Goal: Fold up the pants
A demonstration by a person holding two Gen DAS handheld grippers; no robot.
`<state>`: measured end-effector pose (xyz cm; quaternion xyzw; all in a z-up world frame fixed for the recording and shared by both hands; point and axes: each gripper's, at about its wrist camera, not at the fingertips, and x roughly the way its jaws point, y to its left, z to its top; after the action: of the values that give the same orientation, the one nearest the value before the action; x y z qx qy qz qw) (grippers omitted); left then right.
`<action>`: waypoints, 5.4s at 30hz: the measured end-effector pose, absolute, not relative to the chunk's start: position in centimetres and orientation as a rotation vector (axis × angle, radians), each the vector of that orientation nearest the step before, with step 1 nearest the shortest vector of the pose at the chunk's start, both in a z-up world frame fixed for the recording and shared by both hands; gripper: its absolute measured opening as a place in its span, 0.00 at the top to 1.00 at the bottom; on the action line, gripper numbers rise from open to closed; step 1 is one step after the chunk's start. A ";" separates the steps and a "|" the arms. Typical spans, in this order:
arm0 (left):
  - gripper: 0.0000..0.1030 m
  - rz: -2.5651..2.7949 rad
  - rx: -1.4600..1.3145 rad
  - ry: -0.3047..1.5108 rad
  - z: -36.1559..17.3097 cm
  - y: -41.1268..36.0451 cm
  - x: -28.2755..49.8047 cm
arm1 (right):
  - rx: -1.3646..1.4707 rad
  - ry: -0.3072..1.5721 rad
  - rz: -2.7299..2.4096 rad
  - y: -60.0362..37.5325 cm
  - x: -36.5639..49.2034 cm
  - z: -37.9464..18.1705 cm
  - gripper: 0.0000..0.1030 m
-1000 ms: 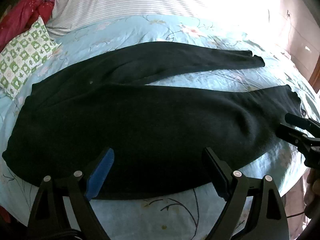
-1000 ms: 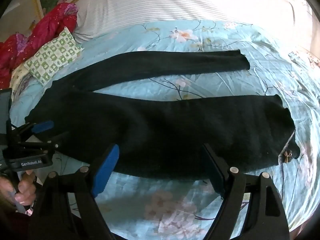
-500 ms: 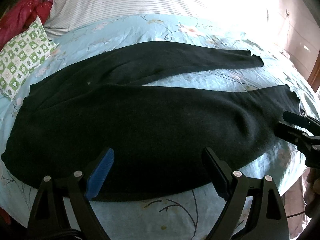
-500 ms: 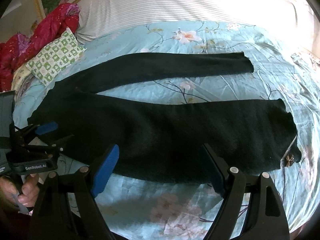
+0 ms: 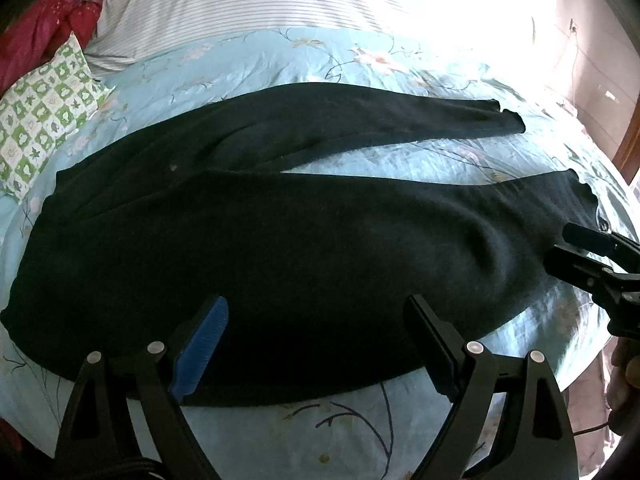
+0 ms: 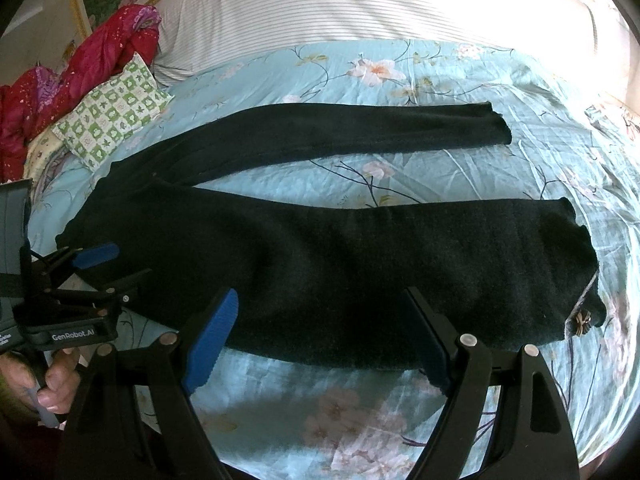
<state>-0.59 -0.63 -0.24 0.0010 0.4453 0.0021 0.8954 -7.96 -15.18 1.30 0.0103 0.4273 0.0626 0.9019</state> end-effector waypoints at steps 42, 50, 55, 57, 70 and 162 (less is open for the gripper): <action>0.13 -0.034 -0.006 0.958 -0.5 -0.6 0.7 | 0.048 0.909 0.163 -14.7 -7.0 1.6 0.19; 0.13 -0.048 0.011 0.968 0.2 0.4 2.9 | 0.076 0.915 0.175 -16.2 -4.7 2.7 0.19; 0.13 -0.067 0.029 0.978 0.9 1.1 5.0 | 0.101 0.915 0.175 -17.5 -2.7 3.4 0.19; 0.13 -0.071 0.042 0.979 1.2 1.4 5.9 | 0.108 0.917 0.171 -18.2 -1.6 3.7 0.19; 0.13 -0.125 0.081 1.015 3.2 3.5 14.1 | 0.125 0.953 0.116 -22.9 5.5 5.3 0.19; 0.85 -0.530 -0.060 1.153 -0.7 -1.5 3.4 | 0.045 0.890 0.201 -33.5 -7.3 3.8 0.89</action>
<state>3.41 -1.53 -0.70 -0.0280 0.5385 -0.2474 0.8050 -7.25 -33.48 3.81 0.0216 0.4298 0.0970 0.8974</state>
